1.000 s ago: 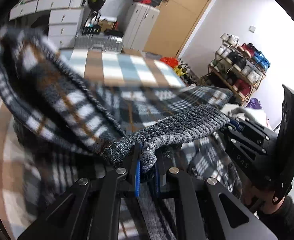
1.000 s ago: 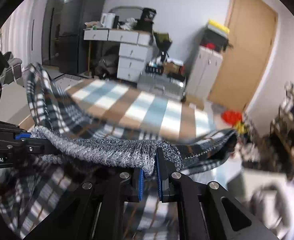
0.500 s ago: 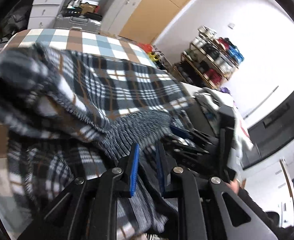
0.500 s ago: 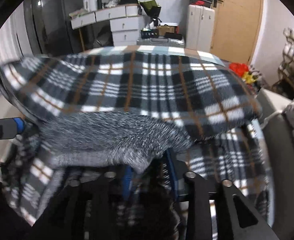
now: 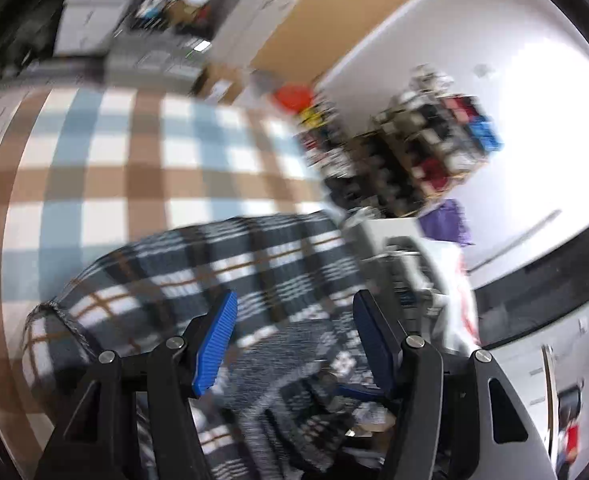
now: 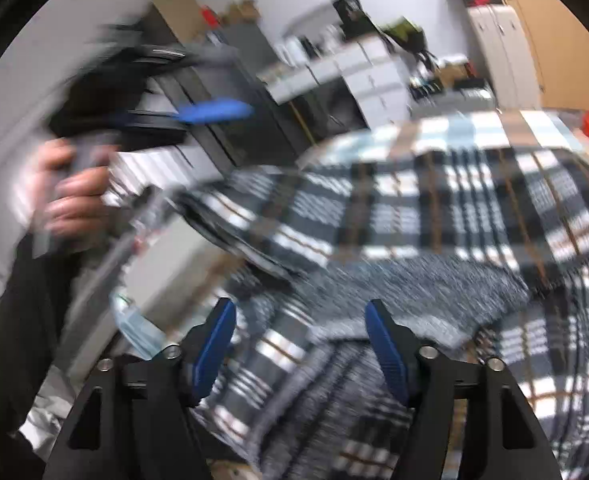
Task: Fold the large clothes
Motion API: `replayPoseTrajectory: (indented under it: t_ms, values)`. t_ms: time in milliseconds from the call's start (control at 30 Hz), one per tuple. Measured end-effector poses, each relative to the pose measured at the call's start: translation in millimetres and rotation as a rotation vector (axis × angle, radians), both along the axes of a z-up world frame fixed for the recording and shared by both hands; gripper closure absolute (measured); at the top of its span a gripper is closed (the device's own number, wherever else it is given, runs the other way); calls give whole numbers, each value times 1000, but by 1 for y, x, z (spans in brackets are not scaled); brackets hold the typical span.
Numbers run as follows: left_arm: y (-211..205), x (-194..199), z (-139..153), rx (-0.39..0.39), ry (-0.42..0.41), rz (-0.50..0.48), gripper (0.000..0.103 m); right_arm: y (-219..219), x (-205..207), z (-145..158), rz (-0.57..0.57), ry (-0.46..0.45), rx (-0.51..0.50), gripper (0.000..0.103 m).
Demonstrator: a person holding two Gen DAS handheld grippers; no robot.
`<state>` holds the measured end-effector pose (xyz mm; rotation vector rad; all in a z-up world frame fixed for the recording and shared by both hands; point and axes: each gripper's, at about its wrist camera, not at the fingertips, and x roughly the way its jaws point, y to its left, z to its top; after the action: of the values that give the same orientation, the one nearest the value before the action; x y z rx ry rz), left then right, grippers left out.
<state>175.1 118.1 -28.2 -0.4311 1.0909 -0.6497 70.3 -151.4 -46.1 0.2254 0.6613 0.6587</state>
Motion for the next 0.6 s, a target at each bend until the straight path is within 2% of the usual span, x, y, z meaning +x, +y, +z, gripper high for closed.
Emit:
replayPoseTrajectory:
  t_ms: [67,200,267,333,433,467,533,600]
  values:
    - [2,0,-39,14,76,16,48,2,-1,2,-14,-31,-18,26]
    - [29,-11,-91,30,132,31,48,-1,2,-9,-41,4,-39,26]
    - [45,-11,-117,-28,190,59,48,-6,12,-17,-51,32,-51,25]
    - [60,-14,-137,-121,217,97,48,-8,16,-22,-55,60,-49,25]
    - [74,-18,-151,-206,208,116,51,-10,14,-24,-62,77,-47,25]
    - [77,-19,-151,-216,199,119,56,-10,14,-23,-64,80,-42,25]
    - [82,-22,-144,-246,153,123,57,-12,11,-19,-70,78,-26,25]
    - [82,-20,-138,-230,128,133,57,-20,11,-8,-67,64,26,25]
